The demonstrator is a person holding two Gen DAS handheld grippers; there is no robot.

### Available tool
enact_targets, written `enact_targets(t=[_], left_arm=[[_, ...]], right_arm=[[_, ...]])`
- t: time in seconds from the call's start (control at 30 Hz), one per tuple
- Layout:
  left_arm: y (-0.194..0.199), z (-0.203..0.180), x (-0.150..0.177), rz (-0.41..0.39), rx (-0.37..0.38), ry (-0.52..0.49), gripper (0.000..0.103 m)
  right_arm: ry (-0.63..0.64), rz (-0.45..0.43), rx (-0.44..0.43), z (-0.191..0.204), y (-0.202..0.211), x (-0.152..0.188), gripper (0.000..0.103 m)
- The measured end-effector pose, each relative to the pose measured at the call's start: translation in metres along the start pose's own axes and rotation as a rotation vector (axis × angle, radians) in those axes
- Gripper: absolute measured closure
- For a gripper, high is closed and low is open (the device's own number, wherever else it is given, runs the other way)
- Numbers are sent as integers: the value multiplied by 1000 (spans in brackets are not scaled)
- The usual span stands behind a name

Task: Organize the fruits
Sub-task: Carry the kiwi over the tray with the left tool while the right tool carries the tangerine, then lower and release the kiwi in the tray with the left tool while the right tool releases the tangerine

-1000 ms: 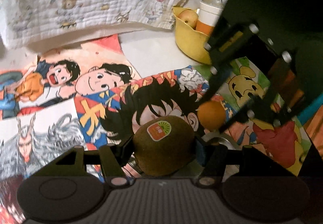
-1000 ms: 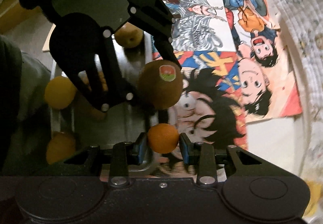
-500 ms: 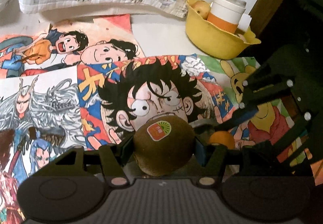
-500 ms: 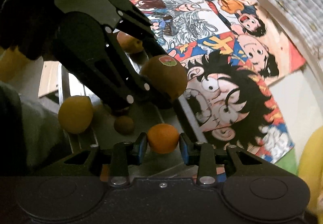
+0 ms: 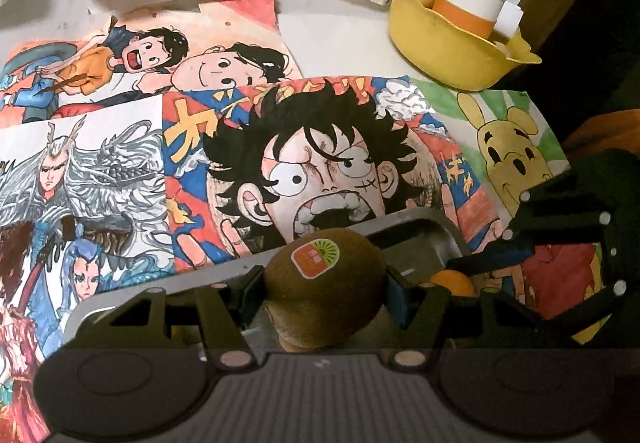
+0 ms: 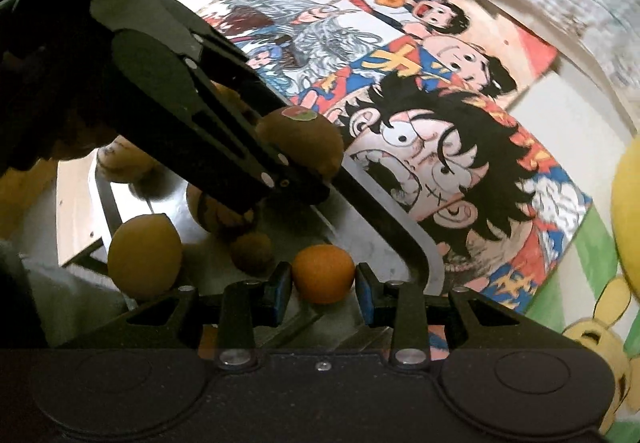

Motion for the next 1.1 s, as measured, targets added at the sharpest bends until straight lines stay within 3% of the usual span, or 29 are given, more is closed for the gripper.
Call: enact_targets(t=[0.63, 1.1], left_arm=[[-8, -8, -3, 33, -50, 105, 38], [-21, -20, -3, 107, -76, 131, 37]], right_arm=[[-177, -43, 152, 4, -2, 18, 66], [-288, -63, 187, 0, 0, 30, 66]])
Point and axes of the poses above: each gripper's, at about its wrist camera, not at the fingertips, and y roughly against the way its jaws point, z to its left, x to its underside, the point moved 7 cm from there along -y, roughly the way its jaws point, and after that the axes turned 5 degrees about -y, right-handed, at the moved point
